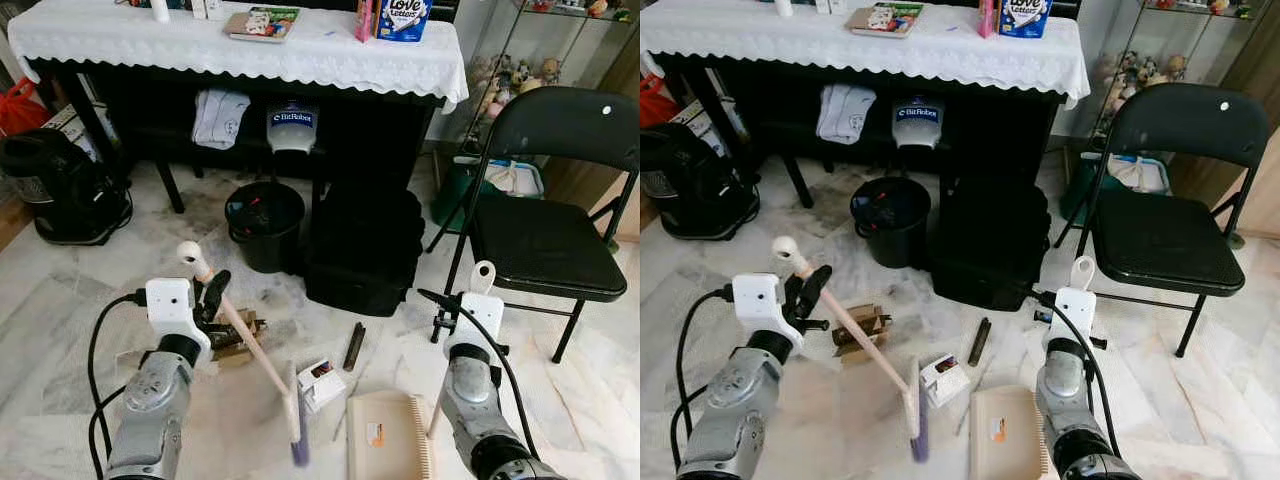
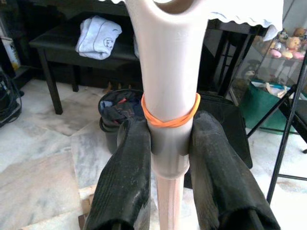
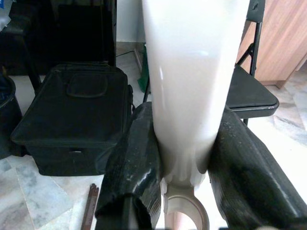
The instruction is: Sweep floor
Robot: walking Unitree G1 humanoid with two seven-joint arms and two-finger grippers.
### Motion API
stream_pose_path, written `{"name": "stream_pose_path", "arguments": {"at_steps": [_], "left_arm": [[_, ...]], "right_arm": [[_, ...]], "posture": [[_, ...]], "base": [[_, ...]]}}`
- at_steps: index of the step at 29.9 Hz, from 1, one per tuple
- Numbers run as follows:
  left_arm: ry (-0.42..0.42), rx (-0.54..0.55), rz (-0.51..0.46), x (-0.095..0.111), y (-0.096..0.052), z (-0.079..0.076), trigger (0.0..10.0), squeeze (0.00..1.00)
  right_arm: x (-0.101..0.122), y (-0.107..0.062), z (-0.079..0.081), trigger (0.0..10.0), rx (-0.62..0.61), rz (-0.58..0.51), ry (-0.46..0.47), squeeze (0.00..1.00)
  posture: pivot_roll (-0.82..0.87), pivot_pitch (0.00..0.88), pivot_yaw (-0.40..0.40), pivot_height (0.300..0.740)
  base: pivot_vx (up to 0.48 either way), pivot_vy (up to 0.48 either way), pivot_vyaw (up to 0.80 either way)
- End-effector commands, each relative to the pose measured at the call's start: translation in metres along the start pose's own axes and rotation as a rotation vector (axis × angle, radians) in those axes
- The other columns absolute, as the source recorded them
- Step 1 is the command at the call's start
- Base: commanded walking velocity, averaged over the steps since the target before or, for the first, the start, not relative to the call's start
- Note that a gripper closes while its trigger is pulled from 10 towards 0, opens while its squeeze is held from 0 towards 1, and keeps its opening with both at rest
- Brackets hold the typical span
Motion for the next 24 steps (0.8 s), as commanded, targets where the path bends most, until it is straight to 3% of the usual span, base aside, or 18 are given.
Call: {"name": "stream_pose_path", "arguments": {"at_steps": [1,24], "left_arm": [[0.017,0.019,-0.021,0.001,-0.0028,0.0035,10.0,0.0],[0.016,0.023,-0.029,0.0014,-0.0028,0.0026,10.0,0.0]], "right_arm": [[0.0033,0.0024,-0.0019,10.0,-0.011,-0.012,0.01,0.0],[0.009,0.0047,-0.0092,10.0,-0.065,-0.054,-0.002,0.0]], "posture": [[0.14,0.096,-0.028,0.74],[0.14,0.102,-0.025,0.74]], "base": [[0.0,0.0,0.0],[0.244,0.0,0.0]]}}
Point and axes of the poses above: a point about 5 cm out from each wrist's last joint towards the gripper, its own y axis pointing out of the wrist towards the gripper, its own x axis along the axis of the wrist's last joint, z = x × y, the point moved 1 cm from there along y, pointing out of the wrist towards the gripper, and after that the axes turned 4 degrees about y, right-handed, at the moved point
